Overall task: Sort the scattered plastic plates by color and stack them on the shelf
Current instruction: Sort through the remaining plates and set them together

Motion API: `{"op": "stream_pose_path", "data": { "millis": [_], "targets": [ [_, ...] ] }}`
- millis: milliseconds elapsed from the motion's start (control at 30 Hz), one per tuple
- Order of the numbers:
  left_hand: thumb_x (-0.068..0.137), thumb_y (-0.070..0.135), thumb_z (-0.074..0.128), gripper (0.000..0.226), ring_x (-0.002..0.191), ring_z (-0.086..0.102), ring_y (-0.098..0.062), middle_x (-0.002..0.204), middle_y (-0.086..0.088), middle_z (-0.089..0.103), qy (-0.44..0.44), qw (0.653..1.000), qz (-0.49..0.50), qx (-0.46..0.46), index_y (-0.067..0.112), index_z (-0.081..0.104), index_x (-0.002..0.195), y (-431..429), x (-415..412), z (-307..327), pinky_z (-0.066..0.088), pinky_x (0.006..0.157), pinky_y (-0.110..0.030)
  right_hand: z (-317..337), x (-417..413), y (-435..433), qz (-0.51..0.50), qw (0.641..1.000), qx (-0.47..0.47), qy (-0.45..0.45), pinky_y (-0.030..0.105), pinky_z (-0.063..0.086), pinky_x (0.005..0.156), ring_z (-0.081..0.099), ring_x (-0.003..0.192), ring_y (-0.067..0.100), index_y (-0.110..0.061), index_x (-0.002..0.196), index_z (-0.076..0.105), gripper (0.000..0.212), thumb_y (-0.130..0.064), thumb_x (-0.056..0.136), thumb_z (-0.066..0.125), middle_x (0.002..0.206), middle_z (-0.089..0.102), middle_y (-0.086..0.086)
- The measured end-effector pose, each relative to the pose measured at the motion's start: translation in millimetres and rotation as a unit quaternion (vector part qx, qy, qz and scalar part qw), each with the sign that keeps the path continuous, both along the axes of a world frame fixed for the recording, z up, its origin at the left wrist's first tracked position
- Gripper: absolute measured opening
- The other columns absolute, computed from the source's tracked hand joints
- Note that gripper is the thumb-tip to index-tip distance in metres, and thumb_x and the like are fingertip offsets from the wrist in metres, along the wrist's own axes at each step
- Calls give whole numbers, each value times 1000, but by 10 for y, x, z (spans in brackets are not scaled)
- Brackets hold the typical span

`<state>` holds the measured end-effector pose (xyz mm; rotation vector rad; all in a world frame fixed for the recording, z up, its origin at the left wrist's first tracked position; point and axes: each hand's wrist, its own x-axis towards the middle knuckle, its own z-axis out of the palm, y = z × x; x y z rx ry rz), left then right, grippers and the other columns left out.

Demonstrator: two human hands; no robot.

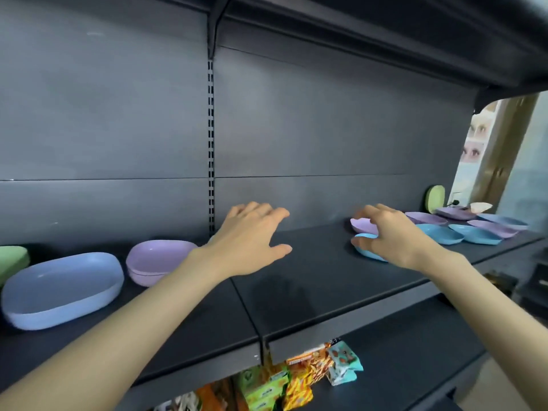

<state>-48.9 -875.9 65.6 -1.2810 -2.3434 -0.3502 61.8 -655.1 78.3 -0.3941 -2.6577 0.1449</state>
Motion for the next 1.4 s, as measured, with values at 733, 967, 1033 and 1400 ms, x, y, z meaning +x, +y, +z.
{"op": "stream_pose_path", "data": {
  "millis": [733,967,1033,1400],
  "targets": [
    [88,53,51,57,122,40,-15,129,5,50,-92,995,-34,-34,28,36,137,2711,-1126,-174,29,98,-30,-244,-1184,2714,-18,998,-45,-31,34,43,86,47,108,20,-18,128,49,46,-30,86,64,116,50,0],
    [85,56,54,61,122,41,-13,131,6,49,-174,983,-13,-61,28,37,137,3293,-1218,-424,34,100,-31,-492,-1467,3427,23,995,-84,-45,28,37,81,51,113,23,-17,127,51,45,-29,86,65,121,53,4],
    [84,57,56,65,122,42,-11,131,7,49,-209,976,10,-62,27,36,137,3398,-1228,-510,36,98,-28,-575,-1584,3616,48,993,-90,-59,24,33,77,51,109,22,-16,127,51,45,-29,86,64,121,53,5],
    [72,66,62,77,90,54,-4,103,9,56,-336,921,198,3,23,41,132,3715,-985,-798,45,78,-21,-838,-2001,4187,173,964,-146,-136,26,36,84,48,112,22,-14,126,48,58,-47,81,65,125,52,6]
  ]
}}
